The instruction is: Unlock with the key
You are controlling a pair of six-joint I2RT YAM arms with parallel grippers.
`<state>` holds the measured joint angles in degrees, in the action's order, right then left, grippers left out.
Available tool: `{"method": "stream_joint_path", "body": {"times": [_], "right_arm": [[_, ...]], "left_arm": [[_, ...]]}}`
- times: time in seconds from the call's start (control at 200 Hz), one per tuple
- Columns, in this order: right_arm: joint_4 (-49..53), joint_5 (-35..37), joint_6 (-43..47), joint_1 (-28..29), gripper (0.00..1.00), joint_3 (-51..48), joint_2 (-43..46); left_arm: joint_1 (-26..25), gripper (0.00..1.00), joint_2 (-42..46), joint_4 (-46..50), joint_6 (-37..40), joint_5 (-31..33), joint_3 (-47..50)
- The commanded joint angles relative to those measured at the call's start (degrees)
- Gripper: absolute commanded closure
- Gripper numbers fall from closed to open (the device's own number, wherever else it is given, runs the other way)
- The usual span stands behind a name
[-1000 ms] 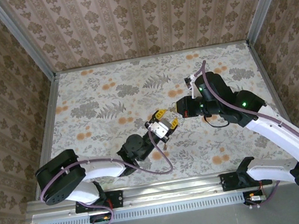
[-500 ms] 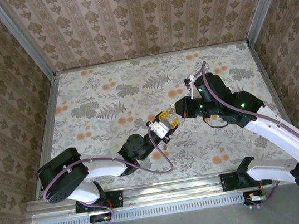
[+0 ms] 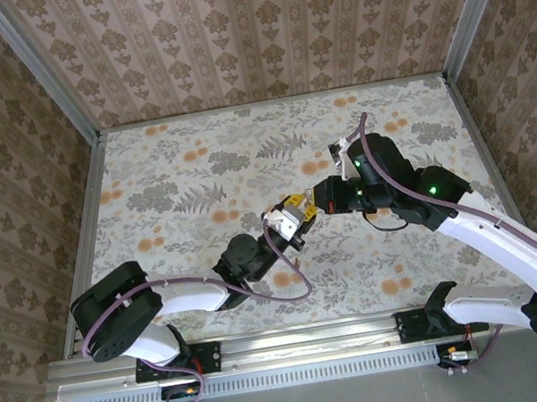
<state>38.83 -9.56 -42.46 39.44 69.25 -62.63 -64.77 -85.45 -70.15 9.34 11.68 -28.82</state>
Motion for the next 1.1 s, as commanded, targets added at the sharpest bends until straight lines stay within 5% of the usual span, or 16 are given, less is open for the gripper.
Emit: {"method": "stream_joint_path", "body": {"times": [0.0, 0.48, 0.625, 0.805, 1.095], "right_arm": [[-1.5, -1.2, -0.8, 0.4, 1.0, -0.4, 0.0], [-0.6, 0.6, -0.4, 0.3, 1.0, -0.3, 0.4], [-0.7, 1.5, 0.0, 0.3, 1.0, -1.0, 0.6], [-1.3, 3.4, 2.5, -1.0, 0.92, -2.6, 1.9], [-13.0, 5.3, 11.8, -5.1, 0.55, -14.0, 10.3]], "left_arm": [[0.4, 0.73, -0.6, -2.3, -1.6, -1.7, -2.0], [0.4, 1.0, 0.8, -2.2, -1.2, -2.4, -0.7], [0.7, 1.0, 3.2, 0.7, -1.3, -3.5, -0.1], [3.9, 1.0, 10.0, 20.0, -4.1, -8.5, -2.7], [10.1, 1.0, 19.3, 64.8, -2.4, -17.2, -17.2]]}}
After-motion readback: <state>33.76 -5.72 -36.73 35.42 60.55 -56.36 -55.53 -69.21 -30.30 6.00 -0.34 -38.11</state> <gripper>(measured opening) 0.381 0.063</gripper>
